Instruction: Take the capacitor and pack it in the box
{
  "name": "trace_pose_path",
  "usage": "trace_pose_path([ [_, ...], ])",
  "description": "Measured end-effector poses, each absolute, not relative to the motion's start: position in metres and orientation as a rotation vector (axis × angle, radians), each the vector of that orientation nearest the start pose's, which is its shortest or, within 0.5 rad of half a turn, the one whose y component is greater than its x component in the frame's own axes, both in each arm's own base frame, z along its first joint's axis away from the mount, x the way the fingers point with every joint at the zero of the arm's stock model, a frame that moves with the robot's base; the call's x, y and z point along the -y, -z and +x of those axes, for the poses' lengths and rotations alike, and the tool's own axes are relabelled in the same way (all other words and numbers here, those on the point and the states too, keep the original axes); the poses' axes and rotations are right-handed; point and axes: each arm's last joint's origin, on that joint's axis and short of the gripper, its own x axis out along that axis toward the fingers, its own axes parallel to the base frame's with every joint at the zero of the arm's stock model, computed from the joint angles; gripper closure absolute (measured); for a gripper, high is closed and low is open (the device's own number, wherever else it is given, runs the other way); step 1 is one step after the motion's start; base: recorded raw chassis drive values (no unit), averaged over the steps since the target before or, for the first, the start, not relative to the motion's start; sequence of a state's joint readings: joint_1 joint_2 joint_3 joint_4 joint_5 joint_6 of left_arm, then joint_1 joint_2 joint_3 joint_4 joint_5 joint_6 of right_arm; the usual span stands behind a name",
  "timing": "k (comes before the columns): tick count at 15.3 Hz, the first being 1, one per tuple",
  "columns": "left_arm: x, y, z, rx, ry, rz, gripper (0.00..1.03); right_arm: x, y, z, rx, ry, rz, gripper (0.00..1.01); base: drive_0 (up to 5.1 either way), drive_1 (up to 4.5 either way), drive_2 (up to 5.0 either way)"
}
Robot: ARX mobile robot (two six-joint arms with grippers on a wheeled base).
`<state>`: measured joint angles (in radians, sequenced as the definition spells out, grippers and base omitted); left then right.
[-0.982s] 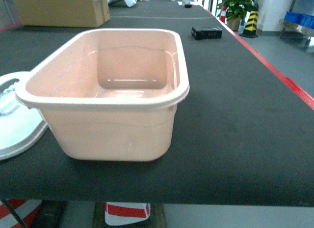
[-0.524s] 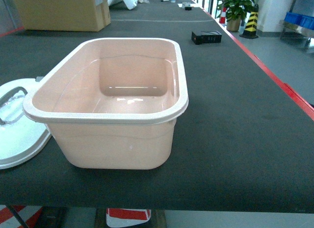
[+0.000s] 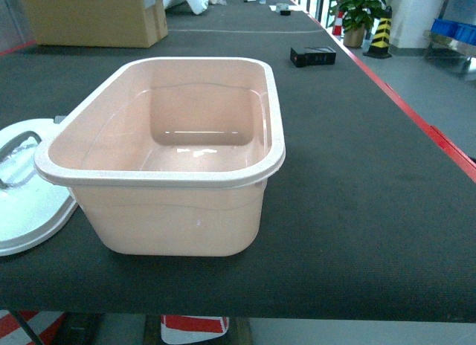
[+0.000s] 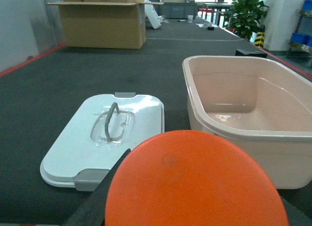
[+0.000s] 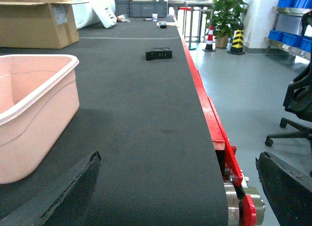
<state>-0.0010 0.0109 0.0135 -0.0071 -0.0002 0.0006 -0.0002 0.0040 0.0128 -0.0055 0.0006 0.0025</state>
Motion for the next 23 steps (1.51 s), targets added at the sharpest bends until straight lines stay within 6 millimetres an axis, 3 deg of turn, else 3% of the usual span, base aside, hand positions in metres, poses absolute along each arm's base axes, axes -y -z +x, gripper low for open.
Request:
trace_pose_path([
  [13, 0.0, -0.167, 0.098, -0.004, 0.001, 0.001, 0.6, 0.0, -0.167, 0.097, 0.003, 0.001, 0.002, 0.03, 0.0, 0.0, 0.0],
  [17, 0.012, -0.171, 0.116, -0.008, -0.201, -0.015, 0.6, 0.0, -0.167, 0.097, 0.004, 0.001, 0.003, 0.03, 0.0, 0.0, 0.0],
  [19, 0.017, -0.196, 0.145, 0.06, -0.137, -0.01, 0.6, 0.0, -0.167, 0.097, 0.003, 0.0, 0.002, 0.03, 0.0, 0.0, 0.0],
  [21, 0.039, -0.247, 0.215, 0.151, -0.008, -0.022, 0.6, 0.0, -0.167, 0.097, 0.003, 0.0, 0.003, 0.03, 0.0, 0.0, 0.0],
  [23, 0.069, -0.252, 0.286, 0.055, 0.061, 0.004, 0.6, 0.0, -0.167, 0.097, 0.003, 0.0, 0.002, 0.03, 0.0, 0.0, 0.0],
])
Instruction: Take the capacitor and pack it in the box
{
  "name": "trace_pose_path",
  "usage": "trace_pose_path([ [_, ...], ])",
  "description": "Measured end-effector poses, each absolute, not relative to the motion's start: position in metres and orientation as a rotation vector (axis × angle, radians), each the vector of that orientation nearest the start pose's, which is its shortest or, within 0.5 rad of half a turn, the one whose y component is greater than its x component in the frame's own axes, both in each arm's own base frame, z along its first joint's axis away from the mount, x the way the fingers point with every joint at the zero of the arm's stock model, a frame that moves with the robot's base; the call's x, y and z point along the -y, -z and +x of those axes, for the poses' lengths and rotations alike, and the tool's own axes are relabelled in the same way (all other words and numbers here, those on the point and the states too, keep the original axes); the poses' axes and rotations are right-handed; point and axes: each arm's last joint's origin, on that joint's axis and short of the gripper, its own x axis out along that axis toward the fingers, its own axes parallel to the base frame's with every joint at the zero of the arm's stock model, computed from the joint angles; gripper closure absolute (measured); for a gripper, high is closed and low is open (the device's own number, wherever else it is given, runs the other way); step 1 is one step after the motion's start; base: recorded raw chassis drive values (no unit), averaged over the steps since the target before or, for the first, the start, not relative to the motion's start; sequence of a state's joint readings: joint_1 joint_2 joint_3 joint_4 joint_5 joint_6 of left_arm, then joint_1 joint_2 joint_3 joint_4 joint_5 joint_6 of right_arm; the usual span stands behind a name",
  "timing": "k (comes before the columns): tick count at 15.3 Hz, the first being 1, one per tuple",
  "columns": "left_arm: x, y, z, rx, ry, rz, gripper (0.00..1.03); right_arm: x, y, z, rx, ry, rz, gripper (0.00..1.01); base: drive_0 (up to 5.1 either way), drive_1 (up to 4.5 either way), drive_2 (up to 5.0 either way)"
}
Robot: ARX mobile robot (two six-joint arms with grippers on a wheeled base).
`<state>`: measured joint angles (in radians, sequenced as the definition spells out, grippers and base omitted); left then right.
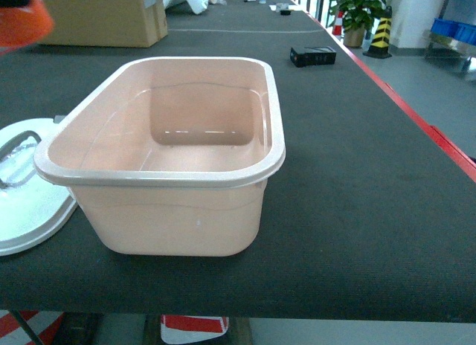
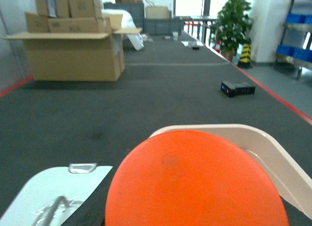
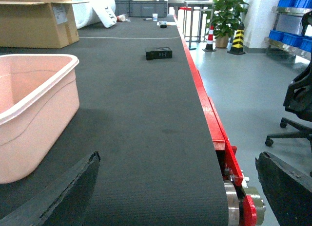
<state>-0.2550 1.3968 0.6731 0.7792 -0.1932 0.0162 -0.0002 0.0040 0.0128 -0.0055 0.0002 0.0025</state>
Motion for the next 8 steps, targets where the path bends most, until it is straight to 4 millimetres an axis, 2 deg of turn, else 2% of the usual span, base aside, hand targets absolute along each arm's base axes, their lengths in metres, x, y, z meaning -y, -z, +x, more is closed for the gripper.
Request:
trace_pose_path([
  [1, 0.083, -0.248, 0.317, 0.019, 0.083, 0.016, 0.6, 0.0, -0.167, 0.097, 0.003, 0.0, 0.002, 0.03, 0.0, 0.0, 0.0],
  [2, 0.094, -0.242, 0.336, -0.036, 0.108, 0.017, 0.6, 0.0, -0.167, 0.097, 0.003, 0.0, 0.003, 0.03, 0.0, 0.0, 0.0],
  [3, 0.1, -0.236, 0.34, -0.057, 0.121, 0.021, 0.6, 0.0, -0.167, 0.097, 0.003, 0.0, 0.003, 0.03, 0.0, 0.0, 0.0],
  [4, 0.103, -0.233, 0.34, -0.065, 0.14, 0.017, 0.52, 0.0, -0.167, 0.097, 0.003, 0.0, 0.002, 0.03, 0.0, 0.0, 0.0],
  [6, 0.103, -0.239, 0.337, -0.023, 0.151, 0.006, 0.28, 0.0, -0.167, 0.097, 0.003, 0.0, 0.002, 0.03, 0.0, 0.0, 0.0],
  [7, 0.102, -0.24, 0.336, 0.005, 0.148, 0.0, 0.19, 0.0, -0.167, 0.097, 0.003, 0.0, 0.002, 0.03, 0.0, 0.0, 0.0],
  [8, 0.093, -0.239, 0.33, 0.009, 0.142, 0.003, 0.08, 0.0, -0.167, 0.097, 0.003, 0.0, 0.003, 0.03, 0.0, 0.0, 0.0],
])
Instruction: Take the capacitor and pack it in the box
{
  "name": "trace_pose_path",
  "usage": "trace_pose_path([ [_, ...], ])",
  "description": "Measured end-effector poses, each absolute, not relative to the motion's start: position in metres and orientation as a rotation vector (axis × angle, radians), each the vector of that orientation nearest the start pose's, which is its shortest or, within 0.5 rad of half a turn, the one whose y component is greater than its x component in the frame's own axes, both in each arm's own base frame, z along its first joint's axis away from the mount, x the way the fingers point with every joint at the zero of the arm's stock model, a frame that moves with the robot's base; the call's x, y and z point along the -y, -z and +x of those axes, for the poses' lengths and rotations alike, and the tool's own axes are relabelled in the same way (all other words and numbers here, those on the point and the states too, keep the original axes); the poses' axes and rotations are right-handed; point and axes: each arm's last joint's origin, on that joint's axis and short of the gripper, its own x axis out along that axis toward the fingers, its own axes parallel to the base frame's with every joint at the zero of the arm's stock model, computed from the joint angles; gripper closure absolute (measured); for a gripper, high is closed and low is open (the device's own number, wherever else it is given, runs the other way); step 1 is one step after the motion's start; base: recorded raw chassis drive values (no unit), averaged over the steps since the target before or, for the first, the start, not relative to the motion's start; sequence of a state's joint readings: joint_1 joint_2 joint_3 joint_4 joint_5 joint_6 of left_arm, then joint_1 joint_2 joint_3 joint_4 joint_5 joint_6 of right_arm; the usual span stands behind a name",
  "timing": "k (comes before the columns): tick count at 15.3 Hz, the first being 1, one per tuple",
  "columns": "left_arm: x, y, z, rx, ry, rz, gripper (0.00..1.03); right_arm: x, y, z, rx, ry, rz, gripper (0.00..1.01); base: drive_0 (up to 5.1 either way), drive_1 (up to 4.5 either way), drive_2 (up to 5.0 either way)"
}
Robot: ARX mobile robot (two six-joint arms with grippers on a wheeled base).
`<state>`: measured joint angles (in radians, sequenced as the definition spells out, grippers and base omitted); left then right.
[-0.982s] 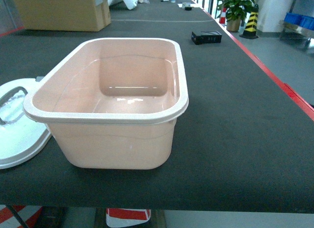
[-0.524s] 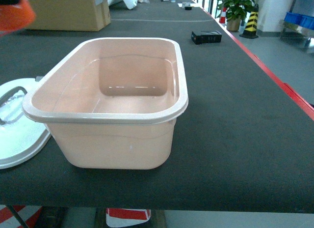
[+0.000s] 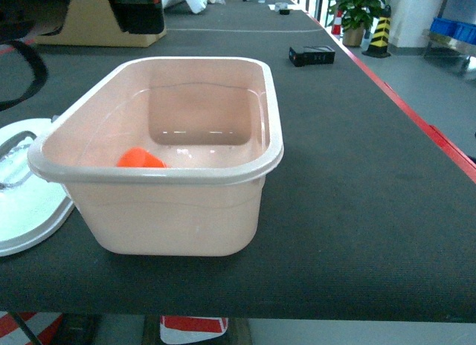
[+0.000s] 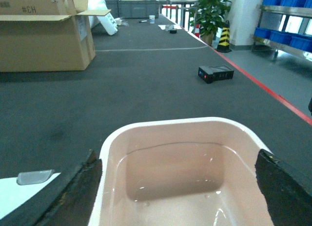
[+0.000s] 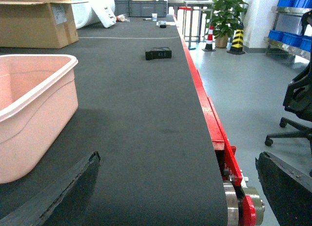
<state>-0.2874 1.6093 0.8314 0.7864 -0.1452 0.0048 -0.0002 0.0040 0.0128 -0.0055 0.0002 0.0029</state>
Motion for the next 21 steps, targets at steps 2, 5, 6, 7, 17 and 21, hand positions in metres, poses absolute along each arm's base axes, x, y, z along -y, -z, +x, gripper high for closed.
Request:
trace_pose_path([
  [2, 0.059, -0.242, 0.312, 0.026, 0.095, 0.006, 0.05, 0.0, -0.167, 0.097, 0.003, 0.001, 0.002, 0.03, 0.0, 0.0, 0.0],
  [5, -0.001, -0.251, 0.289, 0.097, -0.016, 0.013, 0.05, 0.0, -0.167, 0.097, 0.003, 0.0, 0.002, 0.03, 0.0, 0.0, 0.0],
  [6, -0.027, -0.241, 0.284, 0.078, -0.065, 0.032, 0.05, 0.0, -0.167, 0.097, 0.003, 0.0, 0.003, 0.03, 0.0, 0.0, 0.0],
  [7, -0.048, -0.227, 0.282, 0.048, -0.1, 0.042, 0.05, 0.0, -0.167, 0.097, 0.003, 0.0, 0.002, 0.03, 0.0, 0.0, 0.0],
  [17, -0.114, -0.091, 0.368, -0.168, 0.007, 0.039, 0.05, 0.0, -0.167, 0.097, 0.003, 0.0, 0.002, 0.03, 0.0, 0.0, 0.0],
  [21, -0.116, -0.06, 0.389, -0.171, 0.026, 0.041, 0.05, 0.0, -0.167, 0.097, 0.003, 0.0, 0.002, 0.03, 0.0, 0.0, 0.0],
])
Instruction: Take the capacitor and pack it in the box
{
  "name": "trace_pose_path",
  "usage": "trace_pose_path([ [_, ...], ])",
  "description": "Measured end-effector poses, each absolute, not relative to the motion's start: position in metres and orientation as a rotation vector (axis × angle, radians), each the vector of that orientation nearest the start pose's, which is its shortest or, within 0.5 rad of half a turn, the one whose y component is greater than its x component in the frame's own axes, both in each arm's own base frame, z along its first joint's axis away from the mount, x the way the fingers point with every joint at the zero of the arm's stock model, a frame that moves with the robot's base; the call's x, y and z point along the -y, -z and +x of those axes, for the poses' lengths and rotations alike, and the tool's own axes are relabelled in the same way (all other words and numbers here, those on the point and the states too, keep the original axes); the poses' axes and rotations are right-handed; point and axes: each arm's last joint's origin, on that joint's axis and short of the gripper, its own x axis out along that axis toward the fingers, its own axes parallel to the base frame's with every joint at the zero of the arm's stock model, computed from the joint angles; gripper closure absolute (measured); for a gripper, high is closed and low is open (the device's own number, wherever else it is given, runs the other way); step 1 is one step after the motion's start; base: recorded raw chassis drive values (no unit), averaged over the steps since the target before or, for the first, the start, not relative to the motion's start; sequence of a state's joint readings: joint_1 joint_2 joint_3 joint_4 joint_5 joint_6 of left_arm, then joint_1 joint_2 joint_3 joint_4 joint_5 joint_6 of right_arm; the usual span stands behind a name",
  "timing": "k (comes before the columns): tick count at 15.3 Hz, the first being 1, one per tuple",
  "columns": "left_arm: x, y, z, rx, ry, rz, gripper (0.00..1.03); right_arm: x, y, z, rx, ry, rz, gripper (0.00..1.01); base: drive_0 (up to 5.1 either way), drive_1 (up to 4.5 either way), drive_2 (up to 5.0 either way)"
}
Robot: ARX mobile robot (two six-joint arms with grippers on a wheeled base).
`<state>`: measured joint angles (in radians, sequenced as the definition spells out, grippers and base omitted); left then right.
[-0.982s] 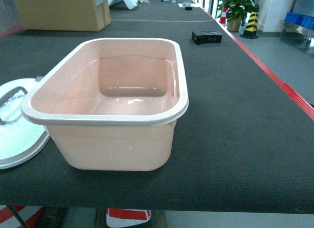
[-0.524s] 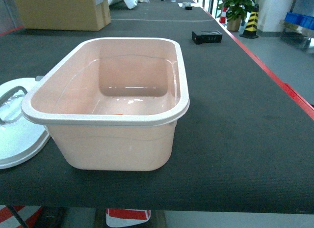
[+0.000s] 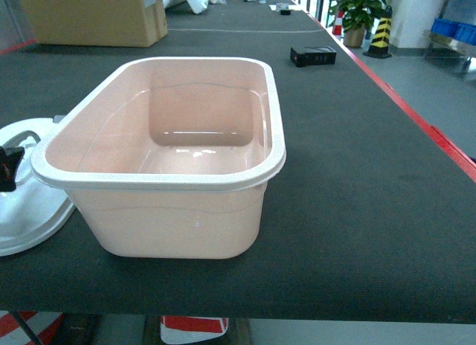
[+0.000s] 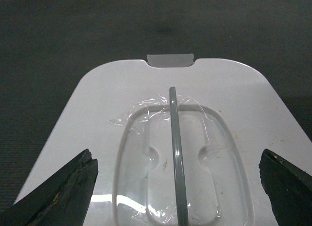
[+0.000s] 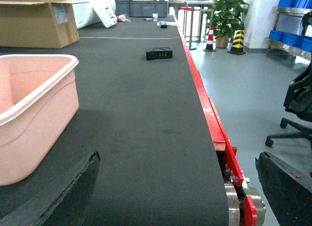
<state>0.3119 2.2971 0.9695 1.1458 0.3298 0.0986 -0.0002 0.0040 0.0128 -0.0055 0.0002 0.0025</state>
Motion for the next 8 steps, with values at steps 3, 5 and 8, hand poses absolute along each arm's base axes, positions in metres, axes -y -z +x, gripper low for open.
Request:
trace_pose_path([
  [3, -0.1123, -0.0485, 0.393, -0.182, 0.064, 0.034, 0.22, 0.0, -0.1671, 0.0972, 0.004, 0.0, 0.003, 0.03, 0.0, 0.0, 0.0],
  [5, -0.1127, -0.0503, 0.3953, -0.162, 0.067, 0.041, 0.4, 0.0, -0.167, 0.0972, 0.003, 0.0, 0.002, 0.03, 0.0, 0.0, 0.0],
  [8, -0.1148, -0.05, 0.3958, -0.136, 0.055, 0.05, 0.66, 0.0, -0.167, 0.0972, 0.003, 0.0, 0.002, 0.03, 0.0, 0.0, 0.0],
])
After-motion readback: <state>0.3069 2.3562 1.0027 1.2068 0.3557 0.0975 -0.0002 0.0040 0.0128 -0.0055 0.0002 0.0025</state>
